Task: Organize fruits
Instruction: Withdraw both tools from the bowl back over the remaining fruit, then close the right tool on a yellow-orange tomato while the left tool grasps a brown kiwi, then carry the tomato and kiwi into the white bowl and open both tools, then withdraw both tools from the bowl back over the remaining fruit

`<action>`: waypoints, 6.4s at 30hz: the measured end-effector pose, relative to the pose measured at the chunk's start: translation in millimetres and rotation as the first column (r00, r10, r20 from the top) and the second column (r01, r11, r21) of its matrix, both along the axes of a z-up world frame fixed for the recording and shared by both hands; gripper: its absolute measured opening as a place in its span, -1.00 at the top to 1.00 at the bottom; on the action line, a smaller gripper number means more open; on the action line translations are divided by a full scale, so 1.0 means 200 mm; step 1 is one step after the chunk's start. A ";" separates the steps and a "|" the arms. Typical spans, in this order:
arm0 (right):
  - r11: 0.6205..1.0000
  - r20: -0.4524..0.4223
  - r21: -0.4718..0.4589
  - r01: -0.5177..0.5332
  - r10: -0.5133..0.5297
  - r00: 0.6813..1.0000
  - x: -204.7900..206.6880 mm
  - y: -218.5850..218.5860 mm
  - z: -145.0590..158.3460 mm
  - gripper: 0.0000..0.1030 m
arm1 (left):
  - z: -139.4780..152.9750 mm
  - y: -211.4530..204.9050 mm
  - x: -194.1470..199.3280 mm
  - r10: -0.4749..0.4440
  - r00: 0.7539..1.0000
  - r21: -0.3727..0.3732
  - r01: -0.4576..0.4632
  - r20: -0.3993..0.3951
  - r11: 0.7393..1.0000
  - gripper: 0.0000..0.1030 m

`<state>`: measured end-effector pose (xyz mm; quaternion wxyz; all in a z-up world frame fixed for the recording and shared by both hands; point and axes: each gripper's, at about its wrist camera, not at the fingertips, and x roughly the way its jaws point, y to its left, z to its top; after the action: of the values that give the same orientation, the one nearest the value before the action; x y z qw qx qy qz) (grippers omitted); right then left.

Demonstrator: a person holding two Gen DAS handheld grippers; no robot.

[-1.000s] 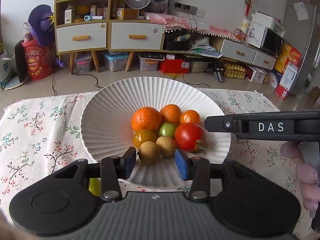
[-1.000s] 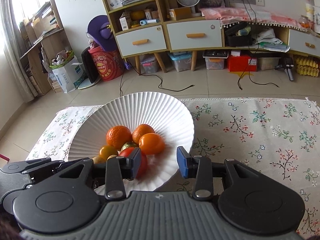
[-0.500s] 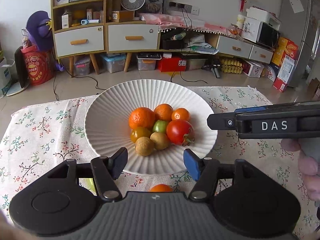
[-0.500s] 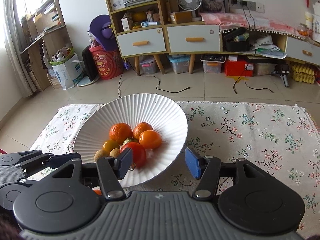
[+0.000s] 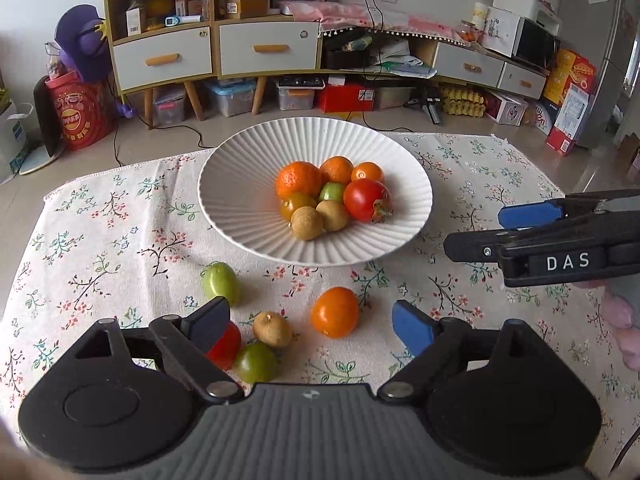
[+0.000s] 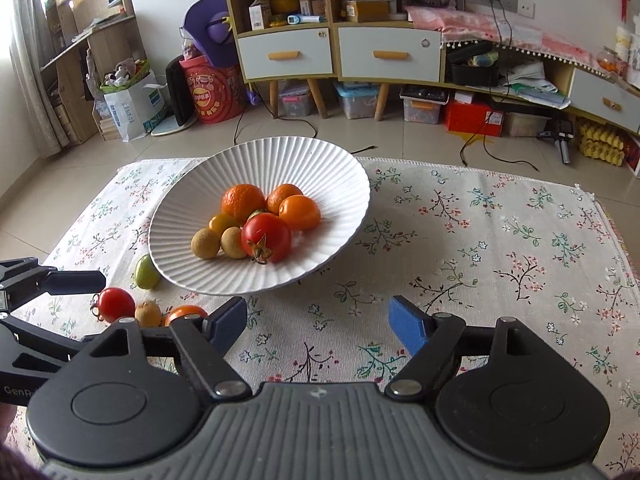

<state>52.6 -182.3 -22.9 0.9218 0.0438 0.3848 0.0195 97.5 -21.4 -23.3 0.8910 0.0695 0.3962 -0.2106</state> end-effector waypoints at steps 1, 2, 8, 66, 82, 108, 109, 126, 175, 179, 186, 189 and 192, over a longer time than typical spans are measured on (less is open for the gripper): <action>1.000 -0.002 -0.002 -0.006 0.006 1.000 -0.01 0.01 0.00 -0.52 | 0.00 0.01 -0.01 -0.001 1.000 0.004 0.001 -0.001 1.000 -0.66; 1.000 -0.004 -0.004 -0.010 0.010 1.000 -0.02 0.01 -0.01 -0.54 | 0.00 0.02 -0.02 -0.003 1.000 0.007 0.003 -0.002 1.000 -0.67; 0.999 -0.016 -0.012 -0.046 0.046 0.999 -0.07 0.07 -0.03 -0.68 | -0.02 0.07 -0.07 -0.007 1.000 0.025 0.007 -0.007 1.000 -0.77; 0.980 0.002 -0.086 -0.179 0.180 0.984 0.05 0.40 -0.20 -0.15 | -0.20 0.20 -0.12 0.002 0.999 -0.011 -0.002 -0.040 1.000 0.34; 0.975 0.004 -0.067 -0.210 0.211 0.977 0.05 0.44 -0.18 0.35 | -0.18 0.19 -0.11 0.009 0.999 -0.015 -0.010 -0.048 1.000 0.63; 0.985 0.045 -0.029 -0.170 0.171 0.984 -0.07 0.25 -0.04 0.35 | -0.03 0.14 -0.08 0.028 0.999 -0.054 -0.027 0.025 0.998 0.63; 0.986 0.048 -0.027 -0.164 0.165 0.985 -0.07 0.24 -0.04 0.35 | -0.03 0.13 -0.08 0.029 0.999 -0.057 -0.028 0.029 0.998 0.63; 0.999 0.135 0.012 -0.045 0.043 0.990 0.01 0.08 0.04 0.35 | 0.01 -0.01 0.07 0.068 0.994 -0.113 -0.058 0.085 0.992 0.63; 0.998 0.115 0.015 0.056 -0.058 0.992 0.12 -0.01 0.04 -0.20 | -0.01 0.05 0.26 0.233 0.972 -0.140 -0.226 0.037 0.964 0.03; 0.999 0.113 0.008 0.042 -0.043 0.993 0.10 -0.01 0.05 -0.29 | 0.00 0.05 0.24 0.230 0.972 -0.133 -0.224 0.039 0.966 -0.09; 1.000 0.078 -0.008 0.006 -0.006 0.997 0.04 0.00 0.02 -0.46 | 0.00 0.06 0.19 0.207 0.977 -0.085 -0.202 0.051 0.976 -0.43; 1.000 0.070 -0.010 -0.009 0.010 0.997 0.02 0.00 0.02 -0.60 | 0.01 0.08 0.17 0.194 0.979 -0.072 -0.189 0.056 0.979 -0.57; 1.000 0.065 -0.013 -0.018 0.019 0.998 -0.01 0.01 0.02 -0.70 | 0.00 0.10 0.14 0.175 0.983 -0.054 -0.172 0.054 0.984 -0.65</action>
<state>50.4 -181.2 -19.3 0.9338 0.0340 0.3552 0.0272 125.5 -1.3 -22.3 0.9185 0.0190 0.3694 -0.1396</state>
